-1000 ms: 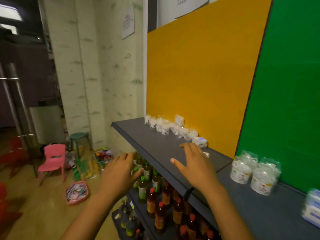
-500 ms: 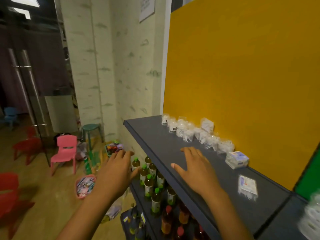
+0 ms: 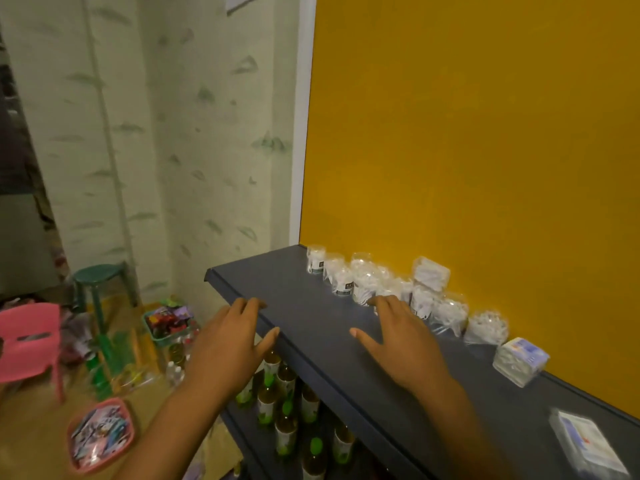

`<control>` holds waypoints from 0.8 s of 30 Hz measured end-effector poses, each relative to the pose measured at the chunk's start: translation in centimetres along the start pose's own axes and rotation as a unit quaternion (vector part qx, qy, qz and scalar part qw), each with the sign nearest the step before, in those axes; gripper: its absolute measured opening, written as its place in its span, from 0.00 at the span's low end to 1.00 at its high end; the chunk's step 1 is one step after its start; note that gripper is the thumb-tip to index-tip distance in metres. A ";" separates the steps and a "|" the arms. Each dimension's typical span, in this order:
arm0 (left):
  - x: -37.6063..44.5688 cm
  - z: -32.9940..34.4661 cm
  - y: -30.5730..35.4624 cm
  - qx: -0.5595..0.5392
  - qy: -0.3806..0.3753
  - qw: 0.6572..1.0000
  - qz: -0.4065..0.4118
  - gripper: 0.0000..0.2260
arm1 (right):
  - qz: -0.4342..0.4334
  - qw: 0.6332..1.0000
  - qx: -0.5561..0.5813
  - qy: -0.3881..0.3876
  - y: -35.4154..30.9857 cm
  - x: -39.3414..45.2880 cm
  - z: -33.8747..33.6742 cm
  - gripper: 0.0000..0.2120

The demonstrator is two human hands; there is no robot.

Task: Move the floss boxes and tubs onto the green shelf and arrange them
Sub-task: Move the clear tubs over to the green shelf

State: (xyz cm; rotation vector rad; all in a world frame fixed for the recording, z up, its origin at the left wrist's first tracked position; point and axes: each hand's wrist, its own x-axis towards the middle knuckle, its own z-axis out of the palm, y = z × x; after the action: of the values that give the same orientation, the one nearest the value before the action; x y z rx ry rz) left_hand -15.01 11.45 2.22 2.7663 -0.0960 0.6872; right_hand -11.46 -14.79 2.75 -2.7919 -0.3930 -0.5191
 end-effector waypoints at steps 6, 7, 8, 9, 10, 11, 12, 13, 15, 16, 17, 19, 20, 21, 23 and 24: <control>5.9 3.6 -4.3 -0.057 -0.031 0.997 0.033 0.20 | 0.060 0.998 -0.012 0.019 -0.2 3.8 3.0 0.26; 6.6 4.3 -4.7 -0.064 -0.037 0.997 0.038 0.20 | 0.069 0.997 -0.015 0.019 0.1 4.3 3.5 0.27; 7.5 4.9 -5.0 -0.072 -0.043 0.996 0.042 0.20 | 0.078 0.997 -0.016 0.021 0.3 5.1 3.9 0.27; 8.4 5.6 -5.3 -0.081 -0.048 0.994 0.046 0.20 | 0.086 0.996 -0.015 0.026 0.5 5.9 4.3 0.26; 9.4 6.1 -5.5 -0.091 -0.052 0.993 0.050 0.20 | 0.091 0.995 -0.012 0.033 0.7 6.8 4.7 0.26; 10.4 6.7 -5.7 -0.100 -0.052 0.992 0.054 0.20 | 0.096 0.995 -0.009 0.040 0.9 7.8 5.0 0.26; 11.4 7.3 -5.7 -0.106 -0.053 0.991 0.056 0.20 | 0.099 0.994 -0.006 0.047 1.1 8.8 5.3 0.26; 12.4 7.8 -5.7 -0.110 -0.054 0.991 0.058 0.20 | 0.102 0.993 -0.004 0.053 1.4 9.7 5.6 0.26; 14.4 8.9 -5.5 -0.115 -0.059 0.989 0.064 0.20 | 0.109 0.992 0.000 0.067 2.1 11.3 6.0 0.26; 15.4 9.4 -5.2 -0.119 -0.062 0.989 0.070 0.20 | 0.114 0.991 -0.001 0.072 2.5 12.1 6.1 0.26; 16.3 9.9 -4.9 -0.124 -0.063 0.987 0.077 0.20 | 0.119 0.990 -0.003 0.077 2.9 12.7 6.2 0.27; 18.2 10.7 -4.3 -0.136 -0.063 0.985 0.089 0.20 | 0.128 0.988 -0.002 0.084 3.7 13.7 6.5 0.27; 19.0 11.1 -3.9 -0.140 -0.062 0.984 0.096 0.20 | 0.132 0.988 0.000 0.086 4.0 14.1 6.7 0.27; 19.9 11.6 -3.6 -0.143 -0.058 0.983 0.102 0.20 | 0.132 0.987 0.001 0.088 4.3 14.5 6.9 0.27; 21.2 12.8 -3.1 -0.157 -0.054 0.979 0.116 0.20 | 0.132 0.987 -0.001 0.087 4.8 14.9 7.2 0.27; 21.8 13.4 -2.9 -0.167 -0.057 0.977 0.121 0.20 | 0.135 0.987 -0.002 0.085 5.1 15.0 7.4 0.27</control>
State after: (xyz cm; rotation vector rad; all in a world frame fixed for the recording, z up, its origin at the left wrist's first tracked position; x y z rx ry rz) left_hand 10.60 10.41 0.35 2.4863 -0.5294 0.5115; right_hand 5.86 -14.00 0.80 -2.7178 0.0230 -0.6839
